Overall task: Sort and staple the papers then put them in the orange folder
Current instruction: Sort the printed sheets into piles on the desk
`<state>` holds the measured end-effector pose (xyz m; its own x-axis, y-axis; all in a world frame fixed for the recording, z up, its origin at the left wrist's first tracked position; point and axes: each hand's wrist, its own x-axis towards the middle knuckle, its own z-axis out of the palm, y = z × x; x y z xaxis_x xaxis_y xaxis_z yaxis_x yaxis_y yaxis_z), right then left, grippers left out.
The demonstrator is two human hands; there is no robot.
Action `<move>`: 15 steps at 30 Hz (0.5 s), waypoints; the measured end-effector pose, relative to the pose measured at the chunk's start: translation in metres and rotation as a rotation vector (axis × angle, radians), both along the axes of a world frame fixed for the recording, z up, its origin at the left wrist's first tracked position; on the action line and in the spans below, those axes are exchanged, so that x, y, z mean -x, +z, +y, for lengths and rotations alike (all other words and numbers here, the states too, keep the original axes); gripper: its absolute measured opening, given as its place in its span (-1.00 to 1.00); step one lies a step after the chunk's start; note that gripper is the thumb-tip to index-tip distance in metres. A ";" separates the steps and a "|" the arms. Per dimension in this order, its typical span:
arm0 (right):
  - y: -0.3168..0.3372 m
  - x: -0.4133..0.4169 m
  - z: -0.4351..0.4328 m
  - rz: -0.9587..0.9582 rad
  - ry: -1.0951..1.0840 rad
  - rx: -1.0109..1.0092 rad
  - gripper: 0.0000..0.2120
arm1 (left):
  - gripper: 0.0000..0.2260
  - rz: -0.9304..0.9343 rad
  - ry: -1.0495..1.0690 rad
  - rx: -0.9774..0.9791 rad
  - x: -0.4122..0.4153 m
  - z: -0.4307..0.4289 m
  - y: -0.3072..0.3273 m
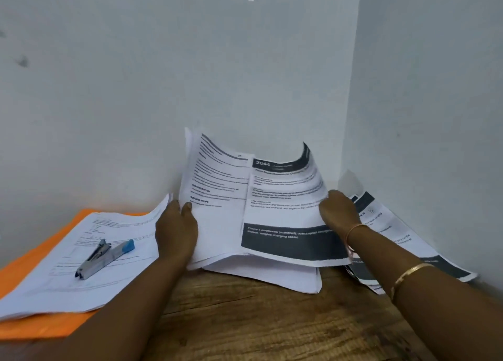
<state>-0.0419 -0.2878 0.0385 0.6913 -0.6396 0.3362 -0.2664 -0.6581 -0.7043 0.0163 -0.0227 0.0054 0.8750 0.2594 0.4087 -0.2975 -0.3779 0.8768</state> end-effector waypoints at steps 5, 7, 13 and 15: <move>0.001 0.015 -0.016 0.198 -0.027 0.059 -0.75 | -0.69 -0.069 0.100 0.001 -0.003 0.009 -0.001; -0.002 0.016 -0.020 0.228 -0.011 0.084 -0.83 | -0.69 -0.073 0.114 0.002 -0.004 0.010 -0.001; -0.005 0.013 -0.005 0.223 0.040 0.022 -0.97 | -0.73 -0.149 0.167 0.031 -0.001 0.014 0.002; -0.008 0.011 0.005 0.230 0.066 0.028 -0.81 | -0.74 -0.185 0.198 0.047 0.000 0.014 0.004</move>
<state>-0.0527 -0.2831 0.0308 0.7915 -0.5836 0.1816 -0.3739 -0.6974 -0.6114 0.0166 -0.0085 0.0094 0.7168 0.4405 0.5404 -0.3790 -0.4044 0.8323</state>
